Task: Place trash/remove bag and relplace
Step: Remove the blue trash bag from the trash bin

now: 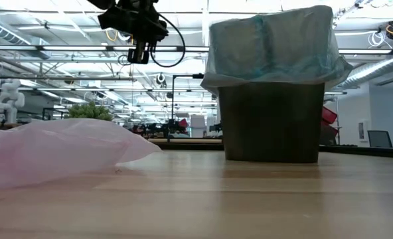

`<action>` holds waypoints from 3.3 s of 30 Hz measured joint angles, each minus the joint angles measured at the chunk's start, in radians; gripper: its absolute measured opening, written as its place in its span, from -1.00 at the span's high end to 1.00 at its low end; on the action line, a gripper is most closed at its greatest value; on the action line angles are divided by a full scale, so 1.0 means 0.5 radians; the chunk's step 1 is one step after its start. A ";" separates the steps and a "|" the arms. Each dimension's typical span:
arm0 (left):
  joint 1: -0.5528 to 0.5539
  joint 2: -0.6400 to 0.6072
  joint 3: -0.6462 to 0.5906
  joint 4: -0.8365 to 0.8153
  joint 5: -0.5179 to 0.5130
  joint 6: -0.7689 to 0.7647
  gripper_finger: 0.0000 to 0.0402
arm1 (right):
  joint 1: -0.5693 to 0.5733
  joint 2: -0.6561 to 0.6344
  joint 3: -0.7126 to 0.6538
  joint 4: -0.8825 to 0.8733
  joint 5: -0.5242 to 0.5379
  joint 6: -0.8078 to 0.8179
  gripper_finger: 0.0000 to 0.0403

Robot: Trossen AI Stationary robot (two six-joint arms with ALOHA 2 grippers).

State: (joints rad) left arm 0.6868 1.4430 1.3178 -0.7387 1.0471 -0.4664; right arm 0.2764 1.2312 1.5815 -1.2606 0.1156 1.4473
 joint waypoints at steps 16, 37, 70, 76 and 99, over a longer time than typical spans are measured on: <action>-0.001 0.118 0.000 0.157 -0.209 0.002 0.60 | 0.163 0.166 -0.220 -0.614 0.318 1.067 0.46; -0.005 0.151 0.000 0.160 -0.233 0.019 0.49 | 0.047 0.167 -0.848 -0.365 0.489 1.448 0.82; -0.005 0.151 0.001 0.277 -0.241 0.017 0.74 | -0.054 0.303 -0.387 -0.591 0.382 1.323 0.30; -0.005 0.151 0.001 0.275 -0.242 0.016 0.74 | -0.110 0.323 -0.560 -0.472 0.416 1.306 0.19; -0.005 0.151 0.007 0.287 -0.318 0.016 0.75 | -0.087 0.309 -0.403 -0.325 0.625 1.131 1.00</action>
State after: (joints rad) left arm 0.6842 1.5185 1.3212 -0.5953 0.8879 -0.4583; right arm 0.2329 1.3857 1.3802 -1.4229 0.4280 2.0130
